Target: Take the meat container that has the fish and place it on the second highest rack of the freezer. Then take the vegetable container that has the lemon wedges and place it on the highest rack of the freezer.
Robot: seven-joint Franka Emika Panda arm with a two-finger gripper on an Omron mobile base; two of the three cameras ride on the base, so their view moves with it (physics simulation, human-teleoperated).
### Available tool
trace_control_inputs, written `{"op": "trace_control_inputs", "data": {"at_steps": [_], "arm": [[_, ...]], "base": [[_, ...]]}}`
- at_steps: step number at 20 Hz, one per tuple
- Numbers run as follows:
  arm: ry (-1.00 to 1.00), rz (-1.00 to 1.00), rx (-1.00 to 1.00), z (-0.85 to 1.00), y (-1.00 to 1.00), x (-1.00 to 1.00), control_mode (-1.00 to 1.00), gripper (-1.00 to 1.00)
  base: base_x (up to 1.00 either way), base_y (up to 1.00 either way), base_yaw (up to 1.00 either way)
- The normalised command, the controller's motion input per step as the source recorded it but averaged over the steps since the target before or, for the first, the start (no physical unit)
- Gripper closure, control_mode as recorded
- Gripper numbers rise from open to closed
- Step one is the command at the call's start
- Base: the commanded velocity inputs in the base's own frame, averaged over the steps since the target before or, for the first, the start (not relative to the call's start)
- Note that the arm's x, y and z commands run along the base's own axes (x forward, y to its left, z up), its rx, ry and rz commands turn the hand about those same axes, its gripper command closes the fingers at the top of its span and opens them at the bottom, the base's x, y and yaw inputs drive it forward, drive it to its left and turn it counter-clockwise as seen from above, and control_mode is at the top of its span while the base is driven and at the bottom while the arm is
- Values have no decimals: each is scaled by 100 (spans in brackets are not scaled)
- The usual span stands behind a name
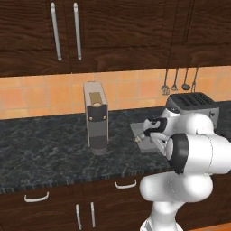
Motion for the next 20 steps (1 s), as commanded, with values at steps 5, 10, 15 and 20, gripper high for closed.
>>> {"op": "trace_control_inputs", "data": {"at_steps": [5, 10, 15, 20], "arm": [[0, 0, 0, -22, 0, 15, -100, -100], [4, 0, 0, -48, 0, 0, -100, 100], [9, 0, 0, -49, 1, 0, -100, 100], [5, 0, 0, -34, 0, 0, -100, 100]], "base": [[0, 0, 0], [0, 0, 0], [0, 0, 0], [0, 0, 0]]}}
